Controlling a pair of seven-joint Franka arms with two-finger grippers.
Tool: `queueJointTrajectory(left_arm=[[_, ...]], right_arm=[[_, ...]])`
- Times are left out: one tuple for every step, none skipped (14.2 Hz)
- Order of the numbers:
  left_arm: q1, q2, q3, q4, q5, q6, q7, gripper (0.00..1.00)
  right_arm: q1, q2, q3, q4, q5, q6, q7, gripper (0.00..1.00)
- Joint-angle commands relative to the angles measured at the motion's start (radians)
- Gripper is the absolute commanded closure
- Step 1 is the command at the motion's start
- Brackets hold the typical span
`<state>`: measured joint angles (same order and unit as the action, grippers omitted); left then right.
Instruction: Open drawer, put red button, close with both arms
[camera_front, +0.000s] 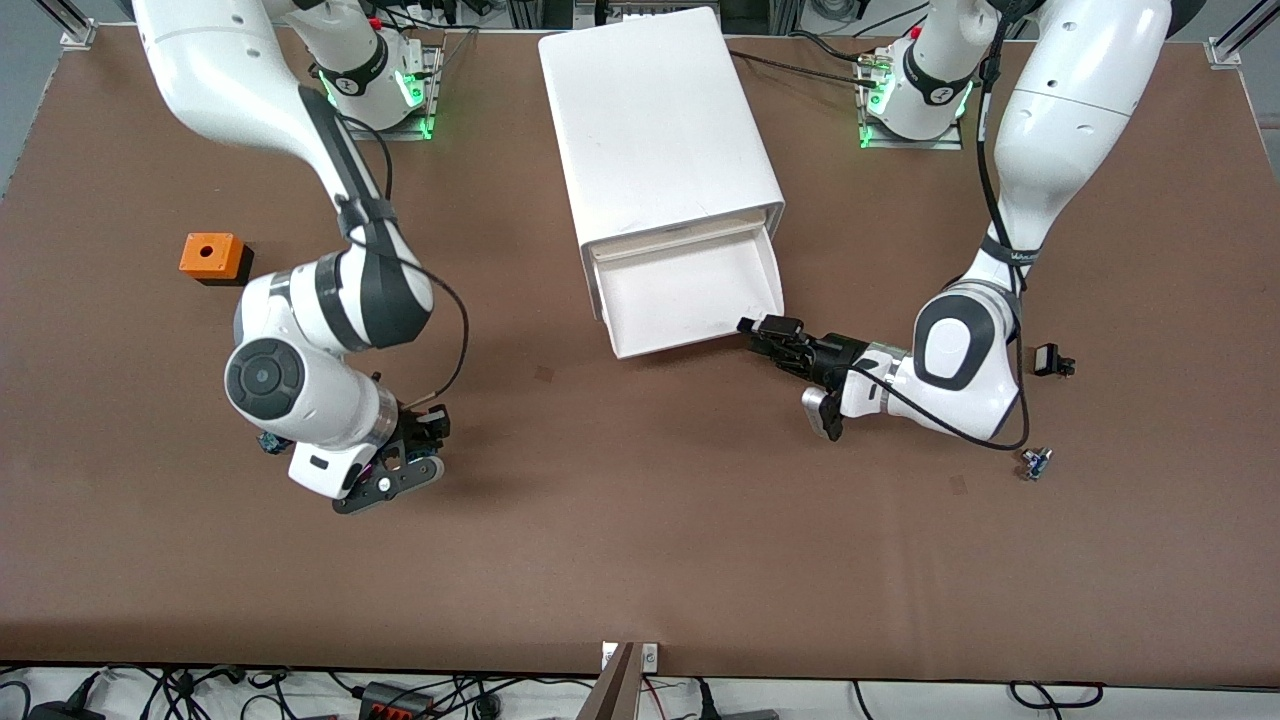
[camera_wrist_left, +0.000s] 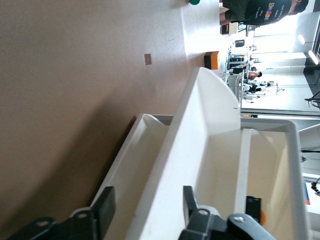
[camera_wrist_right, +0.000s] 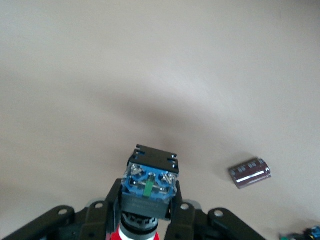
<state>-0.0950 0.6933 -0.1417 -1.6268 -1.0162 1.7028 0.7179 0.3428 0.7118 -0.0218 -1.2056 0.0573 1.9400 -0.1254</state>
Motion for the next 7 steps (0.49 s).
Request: queueJointTrajectory(left_arm=[[0.012, -0.072, 0.017, 0.016, 0.074, -0.071, -0.142, 0.0], [0.014, -0.101, 0.017, 0.04, 0.147, -0.086, -0.208, 0.0], [0.014, -0.118, 0.019, 0.071, 0.228, -0.113, -0.278, 0.0], [0.014, -0.127, 0.017, 0.106, 0.313, -0.141, -0.337, 0.0], [0.014, -0.13, 0.017, 0.151, 0.411, -0.175, -0.386, 0.0], [0.014, -0.13, 0.017, 0.198, 0.518, -0.211, -0.415, 0.0], [0.012, -0.13, 0.017, 0.24, 0.618, -0.241, -0.431, 0.0]], right_arm=[[0.071, -0.014, -0.007, 0.084, 0.012, -0.097, -0.008, 1.0], [0.097, -0.026, -0.006, 0.087, 0.012, -0.113, -0.008, 1.0], [0.132, -0.044, -0.004, 0.087, 0.012, -0.119, -0.007, 1.0], [0.172, -0.06, -0.004, 0.087, 0.01, -0.122, -0.005, 1.0], [0.211, -0.066, -0.009, 0.087, 0.01, -0.125, 0.01, 1.0], [0.249, -0.066, -0.012, 0.089, 0.01, -0.124, 0.047, 1.0], [0.278, -0.066, -0.006, 0.089, 0.012, -0.115, 0.091, 1.0]])
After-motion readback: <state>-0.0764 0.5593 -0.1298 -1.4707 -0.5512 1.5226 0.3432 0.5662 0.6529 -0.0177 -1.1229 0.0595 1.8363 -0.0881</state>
